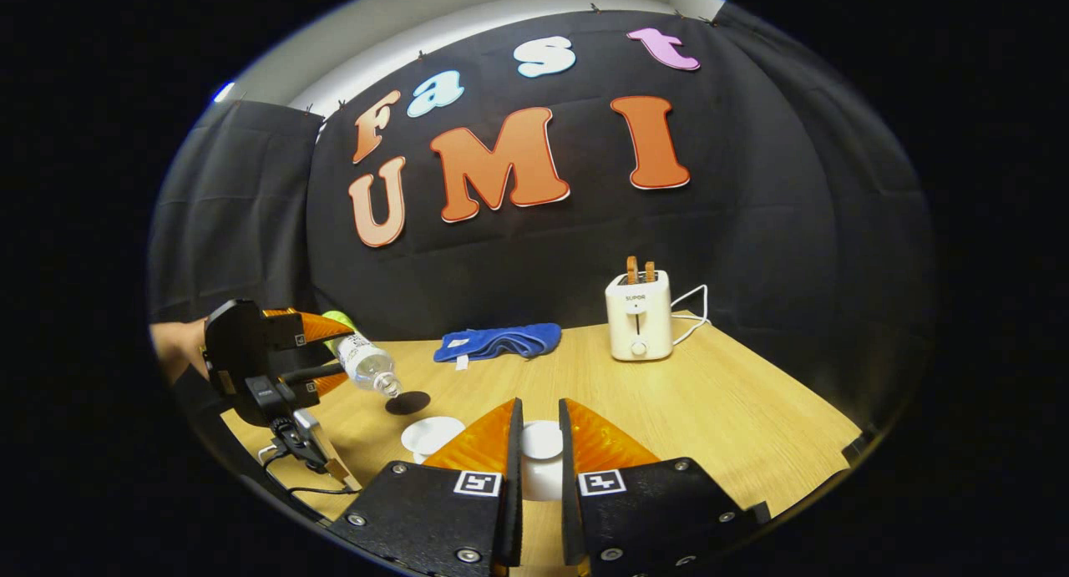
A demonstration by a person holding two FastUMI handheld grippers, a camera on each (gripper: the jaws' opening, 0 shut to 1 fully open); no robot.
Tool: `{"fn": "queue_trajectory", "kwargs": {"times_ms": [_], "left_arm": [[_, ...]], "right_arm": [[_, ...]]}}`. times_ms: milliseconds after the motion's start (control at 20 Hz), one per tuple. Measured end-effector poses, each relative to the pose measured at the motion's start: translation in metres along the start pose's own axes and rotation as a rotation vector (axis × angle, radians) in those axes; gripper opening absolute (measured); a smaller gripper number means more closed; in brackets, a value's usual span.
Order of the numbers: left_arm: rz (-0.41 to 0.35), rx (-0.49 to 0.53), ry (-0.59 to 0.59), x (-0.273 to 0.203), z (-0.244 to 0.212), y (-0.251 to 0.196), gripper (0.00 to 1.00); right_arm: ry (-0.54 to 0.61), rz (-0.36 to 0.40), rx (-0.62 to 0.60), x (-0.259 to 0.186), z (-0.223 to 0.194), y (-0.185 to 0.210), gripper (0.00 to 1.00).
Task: Open the teacup lid with one hand, grasp the water bottle and pour water into the teacup with the other hand; after pouring, place the water bottle on the coaster and then close the teacup lid.
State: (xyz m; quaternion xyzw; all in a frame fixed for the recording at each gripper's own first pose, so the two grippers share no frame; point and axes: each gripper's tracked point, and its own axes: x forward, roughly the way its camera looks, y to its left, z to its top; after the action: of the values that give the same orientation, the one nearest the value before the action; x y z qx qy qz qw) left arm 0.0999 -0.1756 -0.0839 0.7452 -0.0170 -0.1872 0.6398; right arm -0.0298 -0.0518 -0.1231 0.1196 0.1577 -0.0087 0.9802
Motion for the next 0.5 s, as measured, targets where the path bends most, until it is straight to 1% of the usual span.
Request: {"fn": "queue_trajectory", "kwargs": {"times_ms": [100,200,250,300,350,400,450,500], "left_arm": [[0.06,-0.153,0.007,0.0,-0.01,0.015,0.63],[0.106,-0.337,0.023,0.002,-0.025,0.027,0.59],[0.135,-0.422,0.031,0.003,-0.034,0.035,0.59],[0.159,-0.499,0.035,0.002,-0.043,0.043,0.63],[0.182,-0.559,0.039,0.001,-0.052,0.05,0.63],[0.211,-0.589,0.06,-0.002,-0.064,0.057,0.6],[0.243,-0.621,0.06,-0.004,-0.075,0.068,0.6],[0.271,-0.667,0.055,-0.006,-0.083,0.074,0.63]], "right_arm": [[-0.001,0.008,-0.003,0.006,0.002,0.008,0.19],[-0.001,0.021,-0.008,0.011,0.003,0.018,0.19],[-0.002,0.03,-0.008,0.014,0.004,0.024,0.19],[0.0,0.04,-0.008,0.018,0.004,0.03,0.19],[0.002,0.05,-0.009,0.022,0.004,0.036,0.19],[0.005,0.059,-0.013,0.023,0.004,0.042,0.19],[0.005,0.066,-0.021,0.025,0.005,0.047,0.19],[0.003,0.075,-0.026,0.026,0.006,0.051,0.19]]}}
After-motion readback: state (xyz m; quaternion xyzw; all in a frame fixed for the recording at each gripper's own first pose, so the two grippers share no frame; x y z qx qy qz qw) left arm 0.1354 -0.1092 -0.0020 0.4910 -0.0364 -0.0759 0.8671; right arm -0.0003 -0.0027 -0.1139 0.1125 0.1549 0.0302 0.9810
